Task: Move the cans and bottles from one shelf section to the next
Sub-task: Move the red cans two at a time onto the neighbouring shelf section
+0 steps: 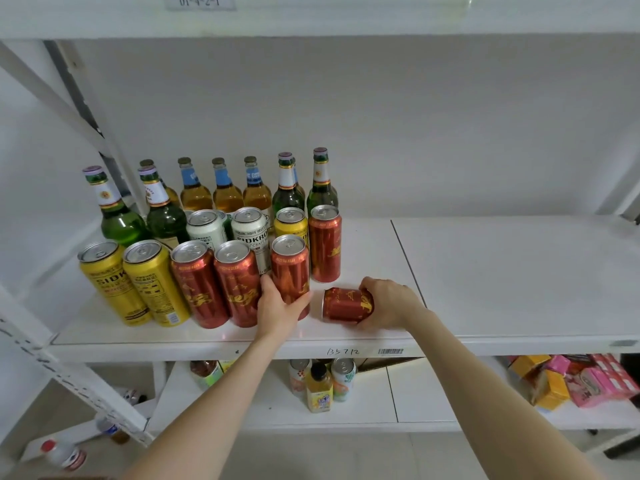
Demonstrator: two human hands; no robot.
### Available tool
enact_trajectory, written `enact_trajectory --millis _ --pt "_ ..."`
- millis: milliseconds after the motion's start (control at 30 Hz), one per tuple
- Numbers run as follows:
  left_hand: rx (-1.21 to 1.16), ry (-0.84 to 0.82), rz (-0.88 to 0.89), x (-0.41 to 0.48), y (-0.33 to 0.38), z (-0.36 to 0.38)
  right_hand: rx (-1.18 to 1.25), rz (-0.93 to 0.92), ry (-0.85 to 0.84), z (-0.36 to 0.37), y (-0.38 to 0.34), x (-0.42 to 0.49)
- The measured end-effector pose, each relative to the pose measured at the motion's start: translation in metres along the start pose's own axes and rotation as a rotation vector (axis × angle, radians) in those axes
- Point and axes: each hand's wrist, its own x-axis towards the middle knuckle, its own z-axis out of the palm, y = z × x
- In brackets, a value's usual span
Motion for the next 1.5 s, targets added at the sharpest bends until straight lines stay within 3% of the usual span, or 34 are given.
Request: enact_trajectory --millis 233,467,600,733,1100,1500 --pt "-0.02 0.017 -0.011 -0.004 0.006 -0.005 0.195 0.051 0.025 -0.005 0.008 -0.005" --pt "-0.111 -0.08 -0.03 -0.016 0.01 -0.013 0.885 0.202 0.253 -0.003 0.013 -0.03" --pt "-0.214 -0.174 -0.093 -0.026 0.015 -0.017 1.361 0.324 0.283 0.005 0.011 -0.053" --pt "-0.29 -0.245 -0.113 -0.035 0.022 -0.021 1.599 0.385 0.311 0.008 0.01 -0.075" --pt "-0.4 -0.353 -0.161 -0.072 0.048 -0.003 1.65 0.474 0.398 -0.007 0.048 -0.127" --pt "-0.391 -0.368 -0.108 -0.157 0.113 0.099 1.55 0.453 0.412 -0.048 0.157 -0.215"
